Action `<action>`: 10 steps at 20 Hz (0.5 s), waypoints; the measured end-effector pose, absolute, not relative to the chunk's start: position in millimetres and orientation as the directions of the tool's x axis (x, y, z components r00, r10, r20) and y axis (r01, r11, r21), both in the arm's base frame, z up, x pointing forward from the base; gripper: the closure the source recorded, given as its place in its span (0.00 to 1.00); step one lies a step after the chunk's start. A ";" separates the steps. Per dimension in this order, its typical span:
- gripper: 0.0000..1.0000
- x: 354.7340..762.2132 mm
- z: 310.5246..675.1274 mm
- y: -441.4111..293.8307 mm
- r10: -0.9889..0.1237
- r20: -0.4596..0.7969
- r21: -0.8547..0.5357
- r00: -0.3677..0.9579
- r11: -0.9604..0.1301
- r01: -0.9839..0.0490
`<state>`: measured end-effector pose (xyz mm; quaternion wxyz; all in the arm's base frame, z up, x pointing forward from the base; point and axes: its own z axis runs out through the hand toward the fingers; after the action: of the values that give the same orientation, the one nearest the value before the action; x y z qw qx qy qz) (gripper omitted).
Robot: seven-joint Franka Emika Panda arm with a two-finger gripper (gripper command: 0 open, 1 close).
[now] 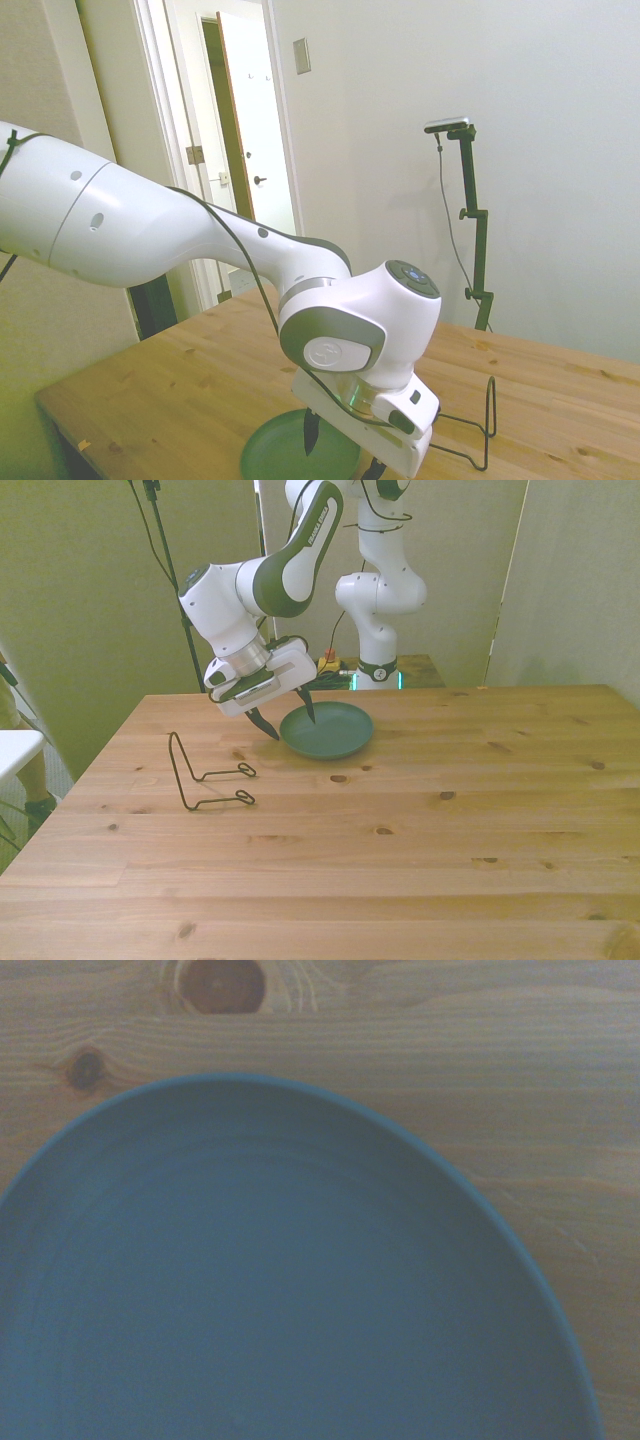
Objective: Load the plate
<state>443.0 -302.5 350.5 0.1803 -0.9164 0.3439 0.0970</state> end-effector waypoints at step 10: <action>1.00 425.7 340.5 -325.4 -0.599 -0.338 -0.287 0.726 -0.669 -0.685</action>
<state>425.7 -325.4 340.5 0.2003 -0.9072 0.3538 0.1082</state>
